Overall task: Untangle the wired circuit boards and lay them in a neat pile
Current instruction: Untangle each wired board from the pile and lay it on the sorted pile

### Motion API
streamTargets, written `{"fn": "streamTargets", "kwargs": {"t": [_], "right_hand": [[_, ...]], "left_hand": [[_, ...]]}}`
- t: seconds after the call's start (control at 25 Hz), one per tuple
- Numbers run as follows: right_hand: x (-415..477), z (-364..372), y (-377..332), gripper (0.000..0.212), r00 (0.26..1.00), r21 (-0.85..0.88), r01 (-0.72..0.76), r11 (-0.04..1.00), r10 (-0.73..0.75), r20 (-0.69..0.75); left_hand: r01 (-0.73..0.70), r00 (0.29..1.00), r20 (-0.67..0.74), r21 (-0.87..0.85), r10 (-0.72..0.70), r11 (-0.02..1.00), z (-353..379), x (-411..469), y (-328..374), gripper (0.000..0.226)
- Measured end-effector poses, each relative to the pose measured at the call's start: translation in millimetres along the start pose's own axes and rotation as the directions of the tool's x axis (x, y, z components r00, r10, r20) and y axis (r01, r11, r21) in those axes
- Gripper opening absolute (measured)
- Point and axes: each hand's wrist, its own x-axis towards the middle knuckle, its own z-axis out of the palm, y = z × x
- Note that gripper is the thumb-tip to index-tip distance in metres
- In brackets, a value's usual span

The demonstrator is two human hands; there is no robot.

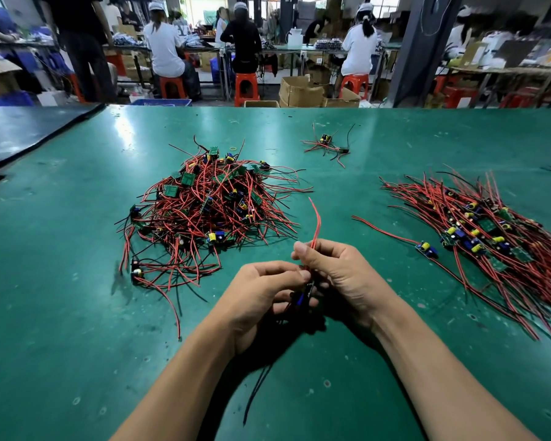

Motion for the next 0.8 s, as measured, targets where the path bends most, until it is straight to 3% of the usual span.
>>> {"fn": "streamTargets", "kwargs": {"t": [0.12,0.32,0.44,0.56,0.68,0.8], "right_hand": [[-1.7,-8.4,-4.8,0.028,0.996,-0.026,-0.038,0.999,0.04,0.084],[-0.1,-12.8,0.7,0.033,0.998,-0.112,-0.018,0.994,0.024,0.057],[0.2,-13.1,1.9,0.039,0.999,-0.142,-0.002,0.99,0.009,0.047],[2.9,-10.0,3.0,0.04,0.994,-0.201,0.029,0.979,-0.051,-0.102],[8.7,-10.8,1.7,0.03,0.933,-0.27,0.105,0.957,-0.189,-0.306],[14.4,-11.9,0.5,0.024,0.869,-0.194,0.157,0.968,-0.229,-0.439]], "left_hand": [[-0.042,0.997,-0.068,-0.033,0.04,0.999,-0.7,3.1,-0.6,0.005],[0.019,1.0,0.014,-0.025,-0.018,1.0,-5.1,0.9,1.9,0.01],[-0.025,1.0,-0.016,0.032,0.025,0.999,-3.3,0.7,0.9,0.005],[-0.083,0.991,-0.094,0.081,0.091,0.993,0.2,3.5,-2.0,0.014],[-0.092,0.989,-0.105,0.113,0.104,0.989,5.5,3.2,-2.9,0.016],[-0.097,0.989,-0.099,0.138,0.111,0.986,9.1,2.4,-4.1,0.016]]}}
